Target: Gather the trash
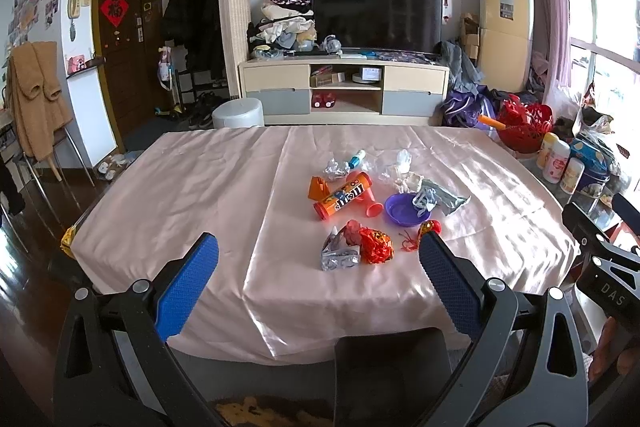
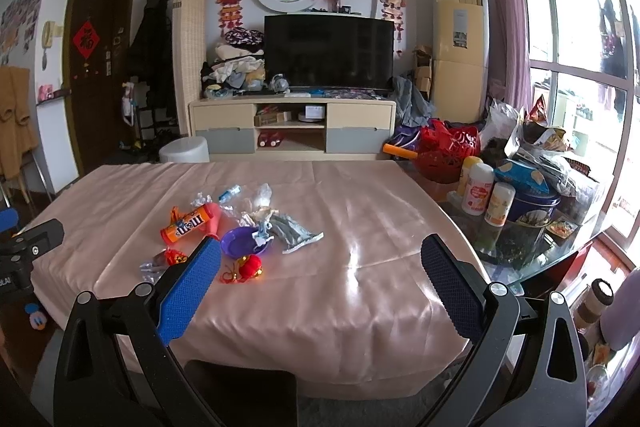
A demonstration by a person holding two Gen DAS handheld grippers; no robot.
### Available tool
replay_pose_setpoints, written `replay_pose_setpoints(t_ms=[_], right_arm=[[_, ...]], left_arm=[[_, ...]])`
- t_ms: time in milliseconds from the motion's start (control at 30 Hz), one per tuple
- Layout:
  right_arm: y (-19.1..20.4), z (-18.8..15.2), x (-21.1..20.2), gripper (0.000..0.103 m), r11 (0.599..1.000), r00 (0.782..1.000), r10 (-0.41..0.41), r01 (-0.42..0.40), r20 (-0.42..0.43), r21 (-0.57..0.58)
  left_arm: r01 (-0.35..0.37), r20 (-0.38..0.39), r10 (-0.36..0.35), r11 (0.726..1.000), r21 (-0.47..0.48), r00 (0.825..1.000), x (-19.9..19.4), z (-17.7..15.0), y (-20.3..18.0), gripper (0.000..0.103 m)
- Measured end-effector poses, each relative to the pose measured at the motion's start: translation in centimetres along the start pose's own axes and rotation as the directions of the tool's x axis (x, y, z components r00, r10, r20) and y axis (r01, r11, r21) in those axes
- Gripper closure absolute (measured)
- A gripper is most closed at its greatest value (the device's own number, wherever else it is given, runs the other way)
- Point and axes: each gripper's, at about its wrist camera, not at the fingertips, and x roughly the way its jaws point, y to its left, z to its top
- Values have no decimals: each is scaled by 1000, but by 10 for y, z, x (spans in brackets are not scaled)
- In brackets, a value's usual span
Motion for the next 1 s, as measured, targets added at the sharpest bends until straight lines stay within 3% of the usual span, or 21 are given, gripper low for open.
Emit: replay_pose_setpoints(t_ms=[1000], right_arm=[[-10, 3, -8, 3, 1000, 1000, -15, 15, 22, 11]], left_arm=[[10, 6, -10, 1000, -2, 1000, -2, -4, -3, 8]])
